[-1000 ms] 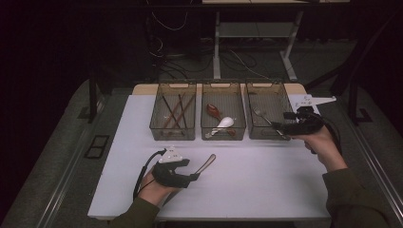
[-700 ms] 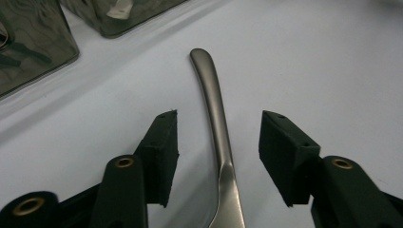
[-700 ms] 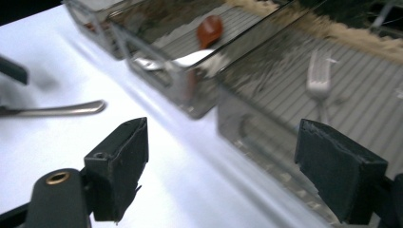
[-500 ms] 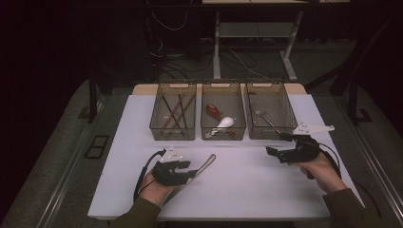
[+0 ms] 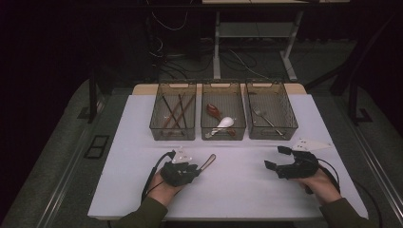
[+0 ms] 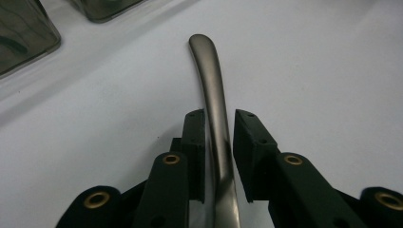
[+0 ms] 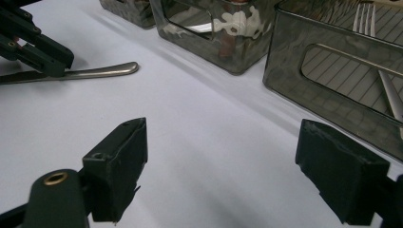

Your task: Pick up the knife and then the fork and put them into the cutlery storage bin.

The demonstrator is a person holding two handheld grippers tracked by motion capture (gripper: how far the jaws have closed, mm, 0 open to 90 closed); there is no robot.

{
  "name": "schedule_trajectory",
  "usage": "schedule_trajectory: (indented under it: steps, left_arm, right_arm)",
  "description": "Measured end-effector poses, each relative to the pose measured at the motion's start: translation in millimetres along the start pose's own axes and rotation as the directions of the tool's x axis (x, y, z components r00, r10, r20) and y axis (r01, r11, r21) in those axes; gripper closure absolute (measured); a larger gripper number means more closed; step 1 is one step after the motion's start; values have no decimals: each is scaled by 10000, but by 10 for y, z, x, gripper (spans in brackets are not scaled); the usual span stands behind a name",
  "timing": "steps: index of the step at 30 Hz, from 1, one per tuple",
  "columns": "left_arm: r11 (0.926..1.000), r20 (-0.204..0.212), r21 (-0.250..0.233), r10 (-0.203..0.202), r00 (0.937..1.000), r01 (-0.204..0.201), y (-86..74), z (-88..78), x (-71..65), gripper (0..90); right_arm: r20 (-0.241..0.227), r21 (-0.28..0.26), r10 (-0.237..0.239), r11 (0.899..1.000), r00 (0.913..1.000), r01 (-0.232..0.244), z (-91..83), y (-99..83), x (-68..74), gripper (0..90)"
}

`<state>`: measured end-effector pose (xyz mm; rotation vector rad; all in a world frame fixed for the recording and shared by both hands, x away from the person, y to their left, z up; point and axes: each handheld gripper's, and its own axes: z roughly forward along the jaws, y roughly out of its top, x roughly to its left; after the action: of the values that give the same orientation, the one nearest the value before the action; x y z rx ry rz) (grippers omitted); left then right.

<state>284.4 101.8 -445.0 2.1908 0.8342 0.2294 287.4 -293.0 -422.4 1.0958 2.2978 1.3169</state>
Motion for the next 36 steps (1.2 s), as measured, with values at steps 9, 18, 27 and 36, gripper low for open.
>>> schedule_trajectory:
  steps: [9, 18, 27, 36]
  left_arm:
    - [9999, -50, 85, 66, 10000, -66, -7, 63, -18, 756]
    - [9998, -56, 82, 168, 9998, -168, -20, 65, -22, 780]
    - [9990, 49, 156, 414, 9991, -415, -3, 64, -8, 791]
    - [9985, 433, -87, 539, 9976, -535, 49, -20, 17, 791]
  right_arm:
    - [-38, 51, 10, 10000, 10000, -9, 16, -10, 2, 177]
    - [-106, 174, -18, 9998, 9999, 20, 31, -15, 6, 177]
    - [-108, 256, -91, 9996, 9999, 93, 32, -18, 9, 177]
    - [-405, 353, 126, 9993, 9991, -112, 35, -11, -17, 157]
